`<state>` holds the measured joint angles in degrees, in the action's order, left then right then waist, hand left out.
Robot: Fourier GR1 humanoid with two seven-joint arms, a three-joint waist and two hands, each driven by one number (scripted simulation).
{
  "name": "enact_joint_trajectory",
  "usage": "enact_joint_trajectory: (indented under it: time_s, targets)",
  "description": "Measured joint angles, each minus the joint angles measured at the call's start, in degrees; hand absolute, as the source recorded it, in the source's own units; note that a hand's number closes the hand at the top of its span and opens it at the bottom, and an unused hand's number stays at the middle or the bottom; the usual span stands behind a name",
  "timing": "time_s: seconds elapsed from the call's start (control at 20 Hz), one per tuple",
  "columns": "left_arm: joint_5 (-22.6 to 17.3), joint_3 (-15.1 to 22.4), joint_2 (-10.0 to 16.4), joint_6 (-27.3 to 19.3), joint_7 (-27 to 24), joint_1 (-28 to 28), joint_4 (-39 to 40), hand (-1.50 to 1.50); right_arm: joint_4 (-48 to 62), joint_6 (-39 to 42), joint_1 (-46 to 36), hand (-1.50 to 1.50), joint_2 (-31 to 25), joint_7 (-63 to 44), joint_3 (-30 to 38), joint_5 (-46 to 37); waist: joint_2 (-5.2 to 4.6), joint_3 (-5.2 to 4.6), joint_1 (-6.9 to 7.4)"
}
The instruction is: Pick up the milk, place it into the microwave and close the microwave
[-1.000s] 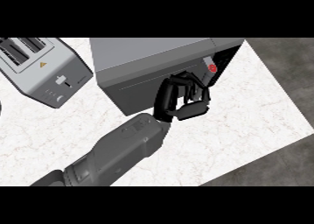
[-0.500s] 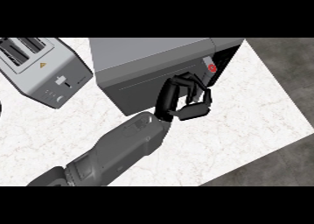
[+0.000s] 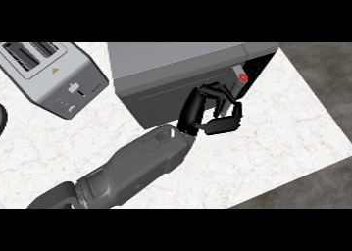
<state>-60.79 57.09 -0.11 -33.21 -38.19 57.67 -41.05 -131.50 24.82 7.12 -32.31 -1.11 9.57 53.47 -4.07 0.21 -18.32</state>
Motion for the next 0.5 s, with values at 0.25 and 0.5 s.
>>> enact_joint_trajectory:
  time_s: [0.25, 0.5]
  targets:
    - [-1.59, 1.43, -0.03, 0.30, 1.16, 0.23, -0.28, 1.50, -0.59, -0.47, 0.61, -1.50, -0.70, -0.45, 1.44, 0.74, 0.28, -0.18, 1.39]
    - [-3.36, 2.13, -0.02, 1.61, 1.32, -0.07, -0.34, -1.50, -0.72, -0.73, 1.62, -1.50, -1.13, -0.72, 2.75, 1.09, 0.44, -0.26, 2.45]
